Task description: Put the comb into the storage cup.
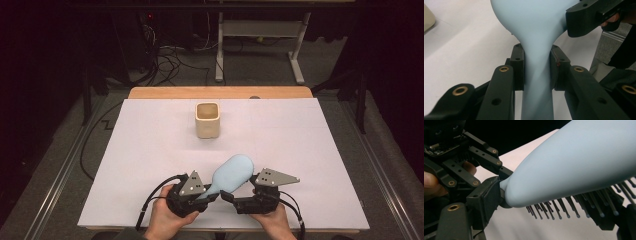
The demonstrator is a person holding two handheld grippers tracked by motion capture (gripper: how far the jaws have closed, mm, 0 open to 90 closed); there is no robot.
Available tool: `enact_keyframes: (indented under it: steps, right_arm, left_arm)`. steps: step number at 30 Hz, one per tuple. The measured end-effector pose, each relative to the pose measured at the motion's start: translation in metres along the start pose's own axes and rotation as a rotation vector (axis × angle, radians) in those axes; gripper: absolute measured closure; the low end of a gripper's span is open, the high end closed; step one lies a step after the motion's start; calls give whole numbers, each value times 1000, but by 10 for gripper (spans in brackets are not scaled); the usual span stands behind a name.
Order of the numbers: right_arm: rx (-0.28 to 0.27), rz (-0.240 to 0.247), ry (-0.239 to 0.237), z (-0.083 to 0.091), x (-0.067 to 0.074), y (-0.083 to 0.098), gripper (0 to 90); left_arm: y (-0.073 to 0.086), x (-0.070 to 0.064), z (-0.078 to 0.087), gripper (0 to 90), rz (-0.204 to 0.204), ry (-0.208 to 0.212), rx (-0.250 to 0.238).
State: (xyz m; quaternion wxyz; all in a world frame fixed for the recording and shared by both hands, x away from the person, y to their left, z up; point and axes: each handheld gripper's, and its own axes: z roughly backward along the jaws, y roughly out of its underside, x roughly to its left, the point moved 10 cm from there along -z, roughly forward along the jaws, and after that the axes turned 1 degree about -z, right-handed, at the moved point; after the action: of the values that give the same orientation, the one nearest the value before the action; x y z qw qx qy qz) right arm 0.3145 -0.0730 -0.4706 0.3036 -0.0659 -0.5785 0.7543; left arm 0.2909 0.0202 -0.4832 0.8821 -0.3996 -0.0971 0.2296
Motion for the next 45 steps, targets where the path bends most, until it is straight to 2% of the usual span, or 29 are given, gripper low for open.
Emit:
enact_keyframes:
  steps: [6, 13, 17, 27, 36, 45]
  right_arm:
    - [2, -20, -2, -1, -2, 0, 220]
    - [0, -14, 5, -2, 0, -1, 242]
    - [-2, -14, 2, -4, 1, -3, 253]
    - [-2, -64, -7, -4, 3, -6, 295]
    - [6, -93, -25, -3, 5, -9, 361]
    - [27, -119, -66, -3, 10, -13, 414]
  left_arm:
    - [0, 0, -2, 699, 1, -1, 4]
    - [-2, -4, -1, 699, -15, -3, 0]
    - [-2, -3, 1, 699, -11, -9, -4]
    - [-2, -6, -1, 699, -22, -12, 1]
    - [-2, -6, -3, 699, -19, -11, 3]
    - [-3, -7, 2, 699, -14, -13, -1]
